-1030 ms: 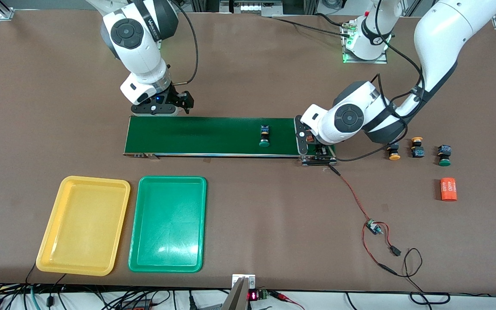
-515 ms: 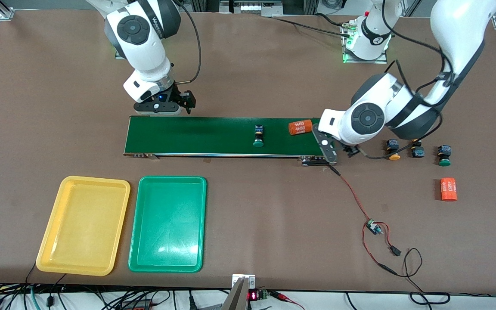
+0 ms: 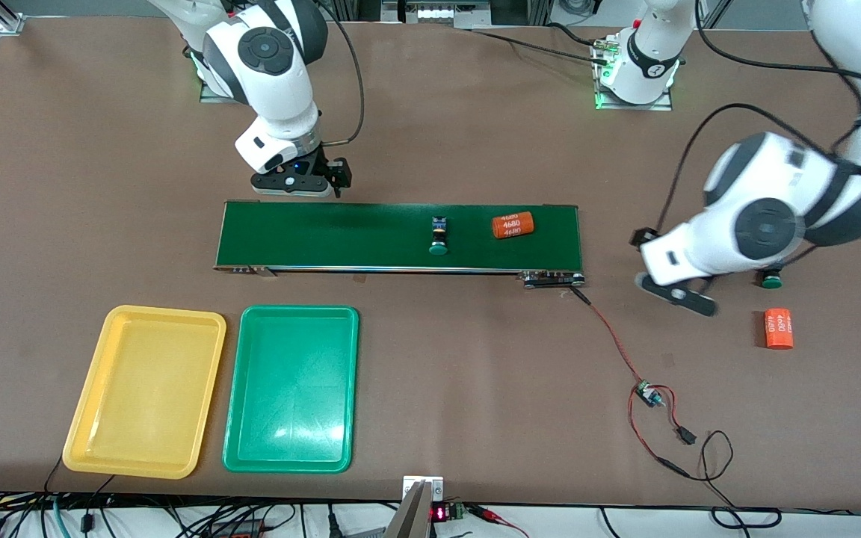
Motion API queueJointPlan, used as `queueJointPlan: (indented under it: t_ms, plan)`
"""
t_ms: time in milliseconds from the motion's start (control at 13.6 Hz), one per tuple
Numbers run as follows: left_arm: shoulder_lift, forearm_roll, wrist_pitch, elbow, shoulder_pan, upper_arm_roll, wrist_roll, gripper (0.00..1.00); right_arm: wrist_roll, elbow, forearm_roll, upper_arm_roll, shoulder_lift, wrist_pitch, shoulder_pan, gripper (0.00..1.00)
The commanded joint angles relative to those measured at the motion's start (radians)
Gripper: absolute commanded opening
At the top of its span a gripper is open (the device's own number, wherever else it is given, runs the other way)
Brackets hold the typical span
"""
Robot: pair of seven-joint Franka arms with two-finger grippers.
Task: Sort buttons by color to trays
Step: 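Release the cylinder on the belt while the right gripper approaches the green button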
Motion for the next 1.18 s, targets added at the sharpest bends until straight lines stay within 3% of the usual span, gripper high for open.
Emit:
queueJointPlan:
  t_ms: [0, 74, 294, 589, 883, 1104]
  plan:
    - [0.082, 0.005, -0.127, 0.12, -0.012, 0.038, -0.027, 1.0, 0.138, 0.023, -0.024, 0.004, 0.052, 0.05, 0.031, 1.0]
    - [0.081, 0.002, -0.176, 0.112, -0.005, 0.04, -0.039, 1.0, 0.162, 0.038, -0.026, 0.004, 0.072, 0.052, 0.046, 1.0]
    - [0.071, -0.004, -0.152, 0.042, 0.047, 0.033, -0.1, 1.0, 0.202, 0.07, -0.029, 0.003, 0.114, 0.052, 0.069, 1.0]
    - [0.001, 0.001, 0.148, -0.251, 0.214, 0.012, -0.123, 1.0, 0.255, 0.095, -0.064, 0.003, 0.149, 0.058, 0.086, 1.0]
    - [-0.008, 0.004, 0.337, -0.423, 0.309, 0.012, -0.125, 1.0, 0.27, 0.101, -0.072, 0.004, 0.154, 0.058, 0.089, 1.0]
    - [0.004, 0.014, 0.503, -0.518, 0.315, 0.033, -0.127, 1.0, 0.258, 0.113, -0.102, 0.004, 0.175, 0.058, 0.089, 1.0]
